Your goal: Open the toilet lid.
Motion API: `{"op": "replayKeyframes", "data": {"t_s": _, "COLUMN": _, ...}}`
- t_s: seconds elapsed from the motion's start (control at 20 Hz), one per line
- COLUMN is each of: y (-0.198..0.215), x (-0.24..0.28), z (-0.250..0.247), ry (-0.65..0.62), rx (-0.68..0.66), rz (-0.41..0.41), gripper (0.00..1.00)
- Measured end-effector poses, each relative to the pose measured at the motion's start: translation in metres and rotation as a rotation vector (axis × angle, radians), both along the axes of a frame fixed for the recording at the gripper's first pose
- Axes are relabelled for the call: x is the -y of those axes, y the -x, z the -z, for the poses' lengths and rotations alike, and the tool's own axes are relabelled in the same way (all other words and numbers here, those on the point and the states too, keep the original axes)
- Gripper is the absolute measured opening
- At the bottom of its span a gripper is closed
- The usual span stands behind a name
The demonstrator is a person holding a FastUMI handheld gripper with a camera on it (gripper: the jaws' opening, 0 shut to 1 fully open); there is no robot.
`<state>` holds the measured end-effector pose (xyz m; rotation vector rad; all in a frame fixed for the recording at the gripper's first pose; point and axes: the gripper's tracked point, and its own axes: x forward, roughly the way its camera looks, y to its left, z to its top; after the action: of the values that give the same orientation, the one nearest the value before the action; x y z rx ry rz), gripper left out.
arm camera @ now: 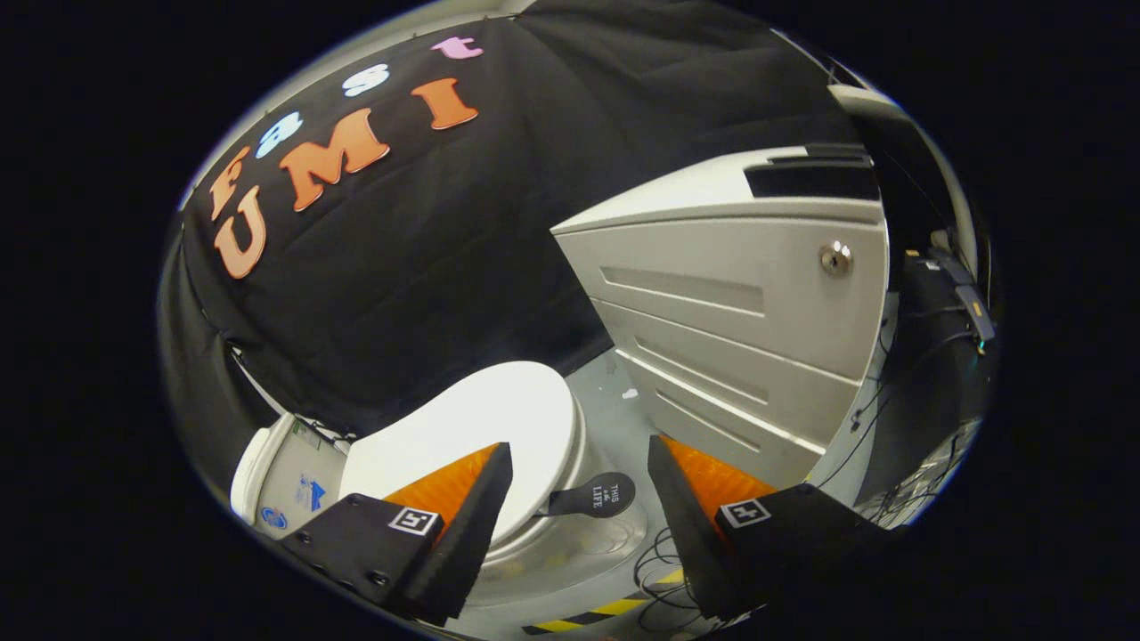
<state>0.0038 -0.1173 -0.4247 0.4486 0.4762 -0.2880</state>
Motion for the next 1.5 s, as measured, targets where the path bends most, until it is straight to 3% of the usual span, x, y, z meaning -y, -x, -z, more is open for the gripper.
{"op": "replayKeyframes", "data": {"t_s": 0.35, "y": 0.027, "x": 0.000, "z": 0.055, "ry": -0.194, "rx": -0.130, "rz": 0.050, "gripper": 0.96}}
{"op": "replayKeyframes", "data": {"t_s": 0.6, "y": 0.029, "x": -0.009, "z": 0.068, "ry": -0.370, "rx": -0.159, "rz": 0.060, "gripper": 0.84}}
{"op": "replayKeyframes", "data": {"t_s": 0.75, "y": 0.023, "x": -0.014, "z": 0.076, "ry": -0.453, "rx": -0.173, "rz": 0.046, "gripper": 0.63}}
{"op": "replayKeyframes", "data": {"t_s": 0.8, "y": 0.020, "x": -0.014, "z": 0.075, "ry": -0.478, "rx": -0.163, "rz": 0.056, "gripper": 0.51}}
{"op": "replayKeyframes", "data": {"t_s": 0.9, "y": 0.018, "x": -0.019, "z": 0.078, "ry": -0.515, "rx": -0.161, "rz": 0.059, "gripper": 0.51}}
{"op": "replayKeyframes", "data": {"t_s": 1.05, "y": 0.017, "x": -0.018, "z": 0.076, "ry": -0.563, "rx": -0.120, "rz": 0.092, "gripper": 0.39}}
{"op": "replayKeyframes", "data": {"t_s": 1.1, "y": 0.019, "x": -0.015, "z": 0.069, "ry": -0.580, "rx": -0.102, "rz": 0.098, "gripper": 0.31}}
{"op": "replayKeyframes", "data": {"t_s": 1.3, "y": 0.013, "x": -0.017, "z": 0.062, "ry": -0.631, "rx": -0.085, "rz": 0.154, "gripper": 0.12}}
{"op": "replayKeyframes", "data": {"t_s": 1.5, "y": 0.010, "x": -0.019, "z": 0.047, "ry": -0.524, "rx": -0.100, "rz": 0.135, "gripper": 0.08}}
